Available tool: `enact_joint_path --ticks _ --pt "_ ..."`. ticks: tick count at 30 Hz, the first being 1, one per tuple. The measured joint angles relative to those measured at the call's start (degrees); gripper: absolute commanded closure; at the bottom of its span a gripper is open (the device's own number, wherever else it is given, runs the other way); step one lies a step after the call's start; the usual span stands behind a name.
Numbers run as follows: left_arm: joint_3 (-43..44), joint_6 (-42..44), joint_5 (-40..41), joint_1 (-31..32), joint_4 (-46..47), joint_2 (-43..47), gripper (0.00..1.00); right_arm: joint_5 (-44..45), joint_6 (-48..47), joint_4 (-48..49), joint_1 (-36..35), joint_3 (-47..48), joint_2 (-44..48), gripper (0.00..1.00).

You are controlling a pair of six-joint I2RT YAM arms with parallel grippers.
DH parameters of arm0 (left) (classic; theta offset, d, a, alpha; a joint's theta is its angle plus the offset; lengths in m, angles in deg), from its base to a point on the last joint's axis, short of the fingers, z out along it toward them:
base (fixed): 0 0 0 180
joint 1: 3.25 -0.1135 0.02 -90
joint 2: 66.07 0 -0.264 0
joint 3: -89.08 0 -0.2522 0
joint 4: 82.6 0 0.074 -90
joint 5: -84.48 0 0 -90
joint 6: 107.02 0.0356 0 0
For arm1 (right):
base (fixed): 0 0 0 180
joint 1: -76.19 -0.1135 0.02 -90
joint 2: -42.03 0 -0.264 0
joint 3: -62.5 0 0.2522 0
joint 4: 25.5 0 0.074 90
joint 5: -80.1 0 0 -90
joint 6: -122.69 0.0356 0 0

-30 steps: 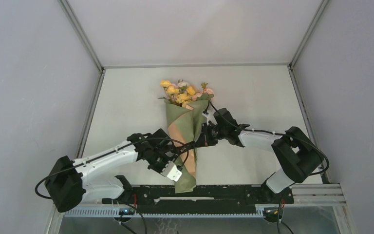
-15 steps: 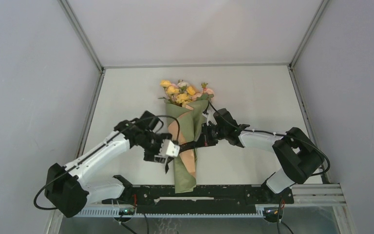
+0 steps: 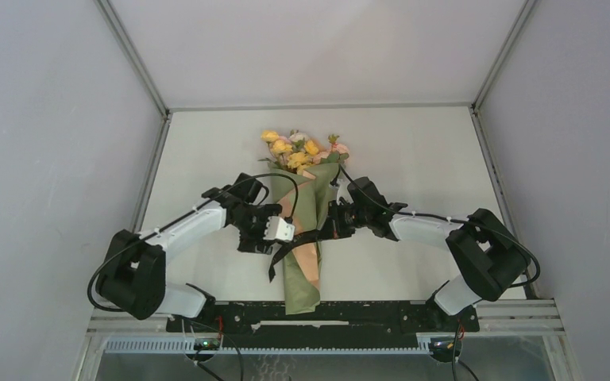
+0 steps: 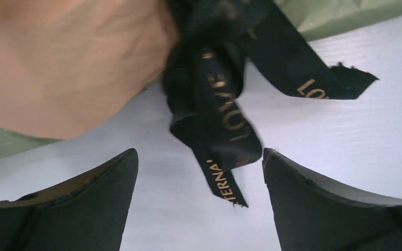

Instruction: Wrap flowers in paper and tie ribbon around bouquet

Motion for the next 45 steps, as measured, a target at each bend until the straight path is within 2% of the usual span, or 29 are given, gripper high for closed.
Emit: enact_joint_path --ticks 4,6,10,12,14,16,23,27,33,38,45 --pt "-2.19 1.7 0.39 0.96 -0.52 -0.26 0.09 0.0 0.02 0.0 0.0 0.0 0.0 1.0" --pt "-3.56 2.12 0.96 1.49 -0.59 -0.26 0.17 0.0 0.02 0.0 0.0 0.0 0.0 1.0" --pt "-6.25 1.07 1.95 1.97 1.25 -0.26 0.46 0.02 0.02 0.0 -0.09 0.0 0.0 1.0" --pt "-7.37 0.04 2.99 2.12 3.56 -0.28 0.67 0.07 0.02 0.02 -0.15 0.0 0.0 1.0" --pt "-7.89 -0.98 3.93 2.14 5.16 -0.2 0.83 0.13 0.04 0.02 -0.22 0.0 0.0 1.0" --pt "-7.98 -1.73 4.9 2.23 6.21 0.09 0.92 0.33 0.04 0.02 -0.33 0.0 0.0 1.0" --pt "-6.4 -2.84 6.03 2.23 4.26 4.02 0.94 1.99 0.07 -1.29 -1.81 0.0 0.79 1.0" --pt "-4.09 -2.67 7.34 2.21 5.09 5.05 0.99 3.74 0.04 -3.23 -4.44 0.0 2.82 1.0" --pt "-3.8 -1.68 9.6 1.77 17.2 4.17 1.0 4.79 0.07 -4.72 -6.51 -0.35 3.63 1.0" --pt "-5.07 2.16 9.55 0.24 32.22 -1.22 1.0 4.61 0.37 -5.27 -6.54 -2.89 3.58 1.0" --pt "-6.4 14.4 6.97 -2.49 38.27 -9.11 1.0 3.21 0.72 -5.84 -6.54 -6.36 2.69 1.0"
